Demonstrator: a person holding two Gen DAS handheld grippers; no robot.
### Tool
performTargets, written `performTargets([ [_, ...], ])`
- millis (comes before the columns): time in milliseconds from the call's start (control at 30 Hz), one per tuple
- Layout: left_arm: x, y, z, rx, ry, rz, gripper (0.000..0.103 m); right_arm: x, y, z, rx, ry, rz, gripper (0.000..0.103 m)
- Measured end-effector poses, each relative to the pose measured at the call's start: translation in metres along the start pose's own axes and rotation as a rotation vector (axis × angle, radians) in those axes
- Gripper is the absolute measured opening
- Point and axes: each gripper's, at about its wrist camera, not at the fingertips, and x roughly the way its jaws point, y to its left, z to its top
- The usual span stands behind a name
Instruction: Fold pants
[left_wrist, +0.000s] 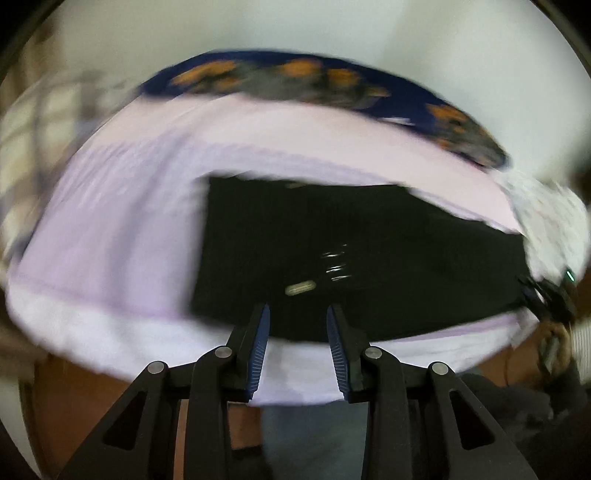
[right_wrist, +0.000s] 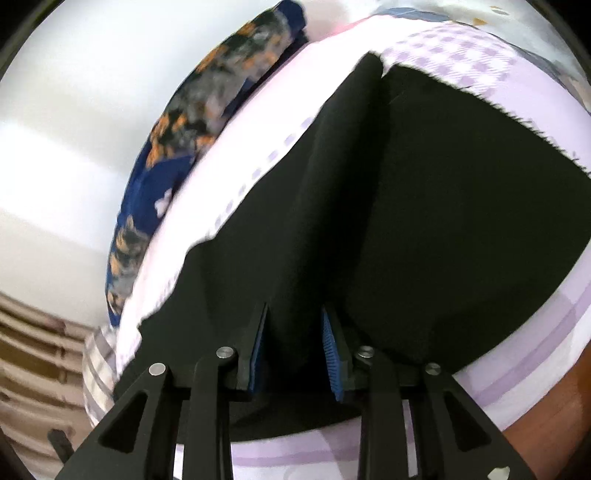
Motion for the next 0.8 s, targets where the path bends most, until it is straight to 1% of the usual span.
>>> performTargets([
  [33, 0.006, -0.018, 0.005, 0.049, 0.005, -0.023, 0.037, -0.001, -0.004, 0.004, 0.015, -0.013, 0.008, 0.029],
  [67, 0.017, -0.043, 0.011, 0.110, 0.018, -0.062, 0.038, -0.002, -0.009, 0.009, 0.033, -0.021, 0.029, 0.029],
  [100, 0.026, -0.059, 0.015, 0.145, 0.029, -0.092, 0.039, -0.001, -0.013, 0.012, 0.048, -0.023, 0.047, 0.029],
  [167, 0.054, -0.103, 0.023, 0.236, 0.077, -0.156, 0.039, -0.001, -0.015, 0.018, 0.063, -0.028, 0.058, 0.029],
  [233, 0.074, -0.137, 0.027, 0.314, 0.108, -0.193, 0.039, 0.001, -0.012, 0.025, 0.039, -0.031, 0.052, 0.026],
  [300, 0.093, -0.182, 0.029, 0.412, 0.126, -0.252, 0.039, 0.000, -0.007, 0.031, 0.005, -0.037, 0.016, 0.026],
  [433, 0.120, -0.251, 0.021, 0.563, 0.170, -0.359, 0.039, -0.002, -0.010, 0.046, -0.003, -0.050, -0.020, 0.028],
  [500, 0.124, -0.273, 0.011, 0.655, 0.170, -0.366, 0.039, 0.004, -0.013, 0.051, -0.015, -0.027, -0.018, 0.026],
  [533, 0.126, -0.281, 0.007, 0.692, 0.166, -0.362, 0.039, 0.006, -0.013, 0.053, -0.020, -0.018, -0.003, 0.019],
  [567, 0.131, -0.295, 0.003, 0.733, 0.166, -0.363, 0.039, 0.008, -0.010, 0.055, -0.031, -0.012, -0.002, 0.016],
  [633, 0.137, -0.307, -0.003, 0.767, 0.183, -0.376, 0.039, 0.010, -0.004, 0.057, -0.059, -0.009, -0.015, 0.015],
  [700, 0.142, -0.318, -0.006, 0.794, 0.193, -0.386, 0.039, 0.011, 0.005, 0.060, -0.085, -0.005, -0.007, 0.014],
  [800, 0.151, -0.329, -0.008, 0.798, 0.197, -0.388, 0.039, 0.017, 0.021, 0.067, -0.124, 0.012, 0.005, 0.014],
])
